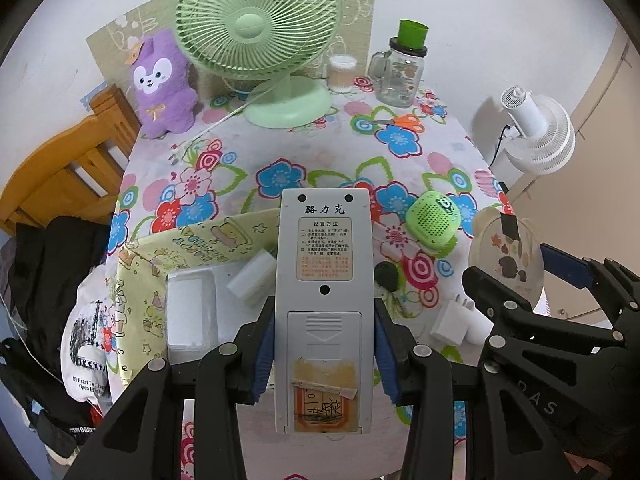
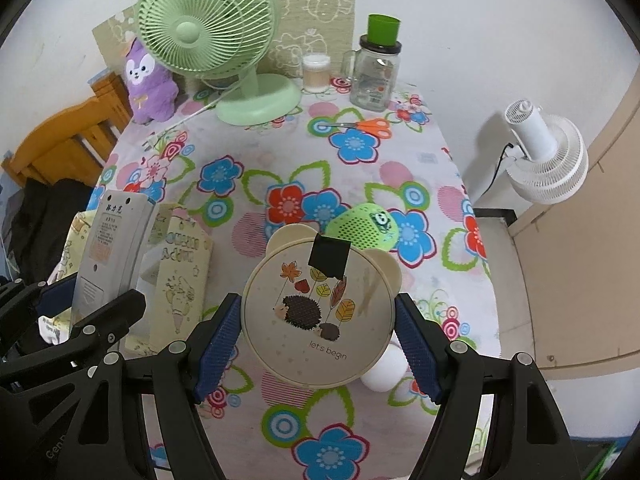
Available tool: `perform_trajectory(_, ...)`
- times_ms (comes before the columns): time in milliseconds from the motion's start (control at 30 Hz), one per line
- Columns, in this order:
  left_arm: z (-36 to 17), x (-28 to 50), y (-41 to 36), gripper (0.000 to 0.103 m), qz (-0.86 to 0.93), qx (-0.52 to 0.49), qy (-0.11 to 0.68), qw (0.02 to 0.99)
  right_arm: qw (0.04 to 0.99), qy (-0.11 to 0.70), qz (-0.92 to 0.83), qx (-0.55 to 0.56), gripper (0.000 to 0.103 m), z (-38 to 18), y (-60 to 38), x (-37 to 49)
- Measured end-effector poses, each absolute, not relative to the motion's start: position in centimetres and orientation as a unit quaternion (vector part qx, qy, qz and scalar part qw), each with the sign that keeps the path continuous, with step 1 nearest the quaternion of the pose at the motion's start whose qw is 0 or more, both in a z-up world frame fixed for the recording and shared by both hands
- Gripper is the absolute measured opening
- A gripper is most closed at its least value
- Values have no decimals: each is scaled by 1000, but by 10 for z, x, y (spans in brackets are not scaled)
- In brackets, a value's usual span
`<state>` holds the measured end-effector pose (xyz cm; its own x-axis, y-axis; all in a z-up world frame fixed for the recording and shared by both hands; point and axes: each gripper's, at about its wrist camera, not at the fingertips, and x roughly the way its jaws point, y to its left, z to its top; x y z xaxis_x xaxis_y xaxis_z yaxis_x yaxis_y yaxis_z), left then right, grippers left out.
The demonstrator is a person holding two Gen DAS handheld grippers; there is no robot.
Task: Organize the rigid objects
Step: 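Lift and carry the device with the left tool while the right tool carries the coaster toward the yellow box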
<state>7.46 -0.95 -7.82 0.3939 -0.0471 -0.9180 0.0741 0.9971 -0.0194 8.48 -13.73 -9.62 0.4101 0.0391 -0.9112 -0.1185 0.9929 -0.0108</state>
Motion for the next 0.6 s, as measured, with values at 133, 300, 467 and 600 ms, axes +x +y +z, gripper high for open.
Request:
perform_trajectory(133,-81,75,4,45,-37,7,552,833,835,546,57,-32,77,-99,-126,89)
perform_trajectory(300,-90,78,20,45,-30,3,561,827,834,547,69,-31,77,-100,-110,93)
perform_trajectory(467,-98,81,38,45,-24,-7,569,822,831,550,75,-41,77,-104,-93,100)
perform_trajectory(600,-105,85,53,45,-18,-15,575,818,826,555,82,-50,77,-110,-78,104)
